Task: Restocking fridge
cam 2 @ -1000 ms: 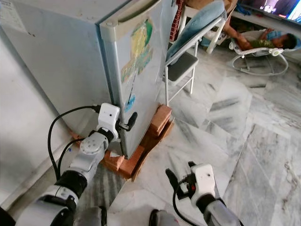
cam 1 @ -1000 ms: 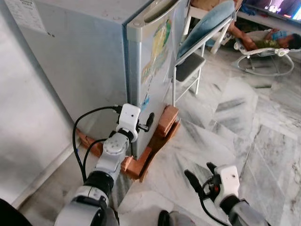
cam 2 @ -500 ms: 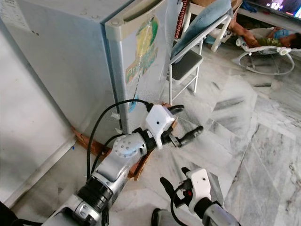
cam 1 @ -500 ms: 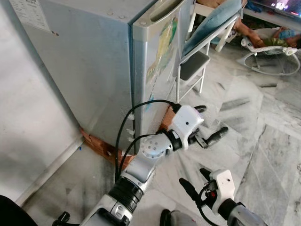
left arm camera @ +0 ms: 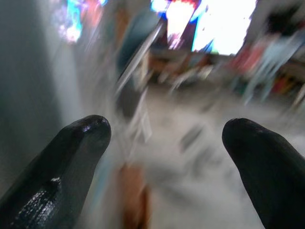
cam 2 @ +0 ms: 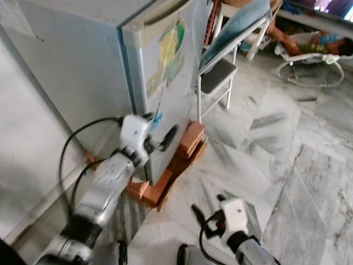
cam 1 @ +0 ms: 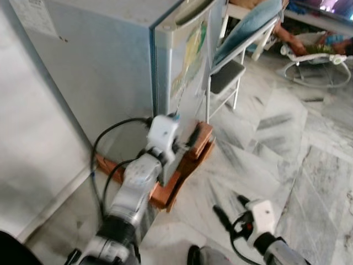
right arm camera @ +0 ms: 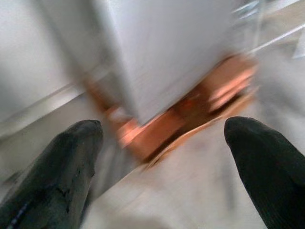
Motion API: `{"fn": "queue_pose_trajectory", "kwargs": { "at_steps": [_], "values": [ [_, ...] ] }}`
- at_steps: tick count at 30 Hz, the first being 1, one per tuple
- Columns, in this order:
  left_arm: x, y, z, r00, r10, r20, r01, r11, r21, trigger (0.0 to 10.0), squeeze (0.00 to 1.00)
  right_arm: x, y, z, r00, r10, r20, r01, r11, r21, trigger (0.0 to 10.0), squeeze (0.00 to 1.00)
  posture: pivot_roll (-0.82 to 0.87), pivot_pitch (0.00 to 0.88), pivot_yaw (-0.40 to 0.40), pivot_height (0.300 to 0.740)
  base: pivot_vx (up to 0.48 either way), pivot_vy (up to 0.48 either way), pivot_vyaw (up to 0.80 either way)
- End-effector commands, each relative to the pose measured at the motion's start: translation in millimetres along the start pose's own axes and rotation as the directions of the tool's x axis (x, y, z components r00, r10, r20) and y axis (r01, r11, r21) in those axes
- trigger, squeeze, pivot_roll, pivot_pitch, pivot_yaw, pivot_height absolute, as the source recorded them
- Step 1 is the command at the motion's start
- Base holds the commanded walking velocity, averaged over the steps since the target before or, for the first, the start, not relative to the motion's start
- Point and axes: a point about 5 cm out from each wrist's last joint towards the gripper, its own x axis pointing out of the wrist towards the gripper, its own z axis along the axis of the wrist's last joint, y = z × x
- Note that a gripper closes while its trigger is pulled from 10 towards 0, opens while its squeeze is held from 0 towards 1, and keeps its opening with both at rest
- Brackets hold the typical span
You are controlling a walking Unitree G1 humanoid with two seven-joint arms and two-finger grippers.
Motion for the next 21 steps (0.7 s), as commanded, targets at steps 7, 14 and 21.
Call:
{"fn": "queue_pose_trajectory", "kwargs": {
  "at_steps": [7, 14, 21],
  "values": [
    [-35.8, 13.6, -14.2, 0.989, 0.141, -0.045, -0.143, 0.989, -0.036, 10.0, 0.00, 15.1, -10.8, 51.3, 0.974, -0.140, 0.180, 0.138, 0.990, 0.027, 10.0, 0.00, 0.09, 0.131, -0.055, 0.740, 0.000, 0.093, -0.78],
    [-47.2, 15.2, -18.9, 0.985, 0.158, -0.063, -0.159, 0.987, -0.020, 10.0, 0.00, 24.7, 6.8, 62.6, 0.970, -0.117, 0.213, 0.117, 0.993, 0.013, 10.0, 0.00, 0.09, 0.131, -0.059, 0.740, 0.000, 0.000, -0.80],
    [-47.0, 15.1, -15.9, 0.983, 0.169, -0.066, -0.171, 0.985, -0.022, 10.0, 0.00, 24.7, 9.0, 66.7, 0.971, -0.129, 0.201, 0.127, 0.992, 0.021, 10.0, 0.00, 0.09, 0.130, -0.062, 0.740, 0.000, 0.000, -0.80]
  ]
}}
